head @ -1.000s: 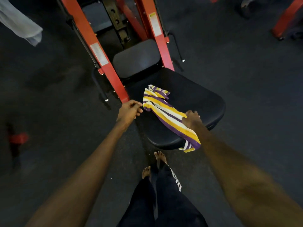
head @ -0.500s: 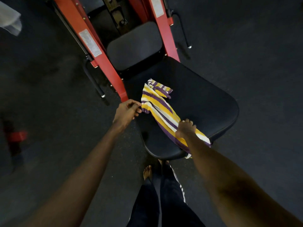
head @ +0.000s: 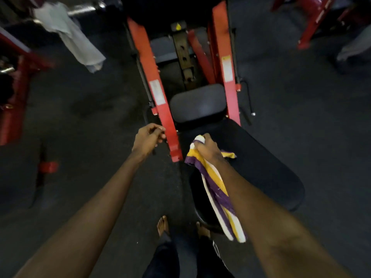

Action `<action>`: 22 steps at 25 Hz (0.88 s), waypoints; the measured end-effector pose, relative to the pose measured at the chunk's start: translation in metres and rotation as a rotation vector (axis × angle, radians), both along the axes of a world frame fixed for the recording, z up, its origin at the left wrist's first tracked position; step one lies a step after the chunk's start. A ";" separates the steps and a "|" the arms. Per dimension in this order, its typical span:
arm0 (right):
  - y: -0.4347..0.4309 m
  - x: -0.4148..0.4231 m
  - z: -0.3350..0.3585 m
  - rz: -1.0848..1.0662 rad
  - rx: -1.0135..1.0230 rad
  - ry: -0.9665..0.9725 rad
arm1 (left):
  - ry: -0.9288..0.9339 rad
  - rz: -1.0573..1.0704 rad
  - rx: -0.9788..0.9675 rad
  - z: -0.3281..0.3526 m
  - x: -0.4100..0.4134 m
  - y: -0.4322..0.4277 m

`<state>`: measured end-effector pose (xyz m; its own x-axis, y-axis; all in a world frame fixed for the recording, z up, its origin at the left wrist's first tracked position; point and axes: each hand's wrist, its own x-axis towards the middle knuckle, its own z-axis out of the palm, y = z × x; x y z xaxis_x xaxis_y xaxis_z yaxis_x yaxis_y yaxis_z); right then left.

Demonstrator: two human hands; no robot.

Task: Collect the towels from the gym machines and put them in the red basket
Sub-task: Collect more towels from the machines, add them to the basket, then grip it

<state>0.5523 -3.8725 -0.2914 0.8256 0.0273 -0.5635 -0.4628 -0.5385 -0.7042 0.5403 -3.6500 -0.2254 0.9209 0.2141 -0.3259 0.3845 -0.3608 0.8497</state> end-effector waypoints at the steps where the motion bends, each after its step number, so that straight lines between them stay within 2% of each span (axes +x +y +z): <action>1: 0.024 0.011 0.018 0.006 0.023 -0.042 | -0.024 0.038 -0.004 0.012 0.001 0.024; 6: 0.150 0.065 0.079 0.023 0.023 -0.259 | -0.111 0.216 -0.025 0.054 0.006 0.159; 11: 0.274 0.110 0.133 -0.060 0.038 -0.350 | -0.150 0.332 -0.003 0.082 0.021 0.306; 16: 0.362 0.152 0.151 -0.157 0.051 -0.437 | -0.168 0.372 0.038 0.100 0.060 0.404; 22: 0.449 0.237 0.156 -0.086 0.109 -0.464 | -0.180 0.374 0.033 0.090 0.158 0.481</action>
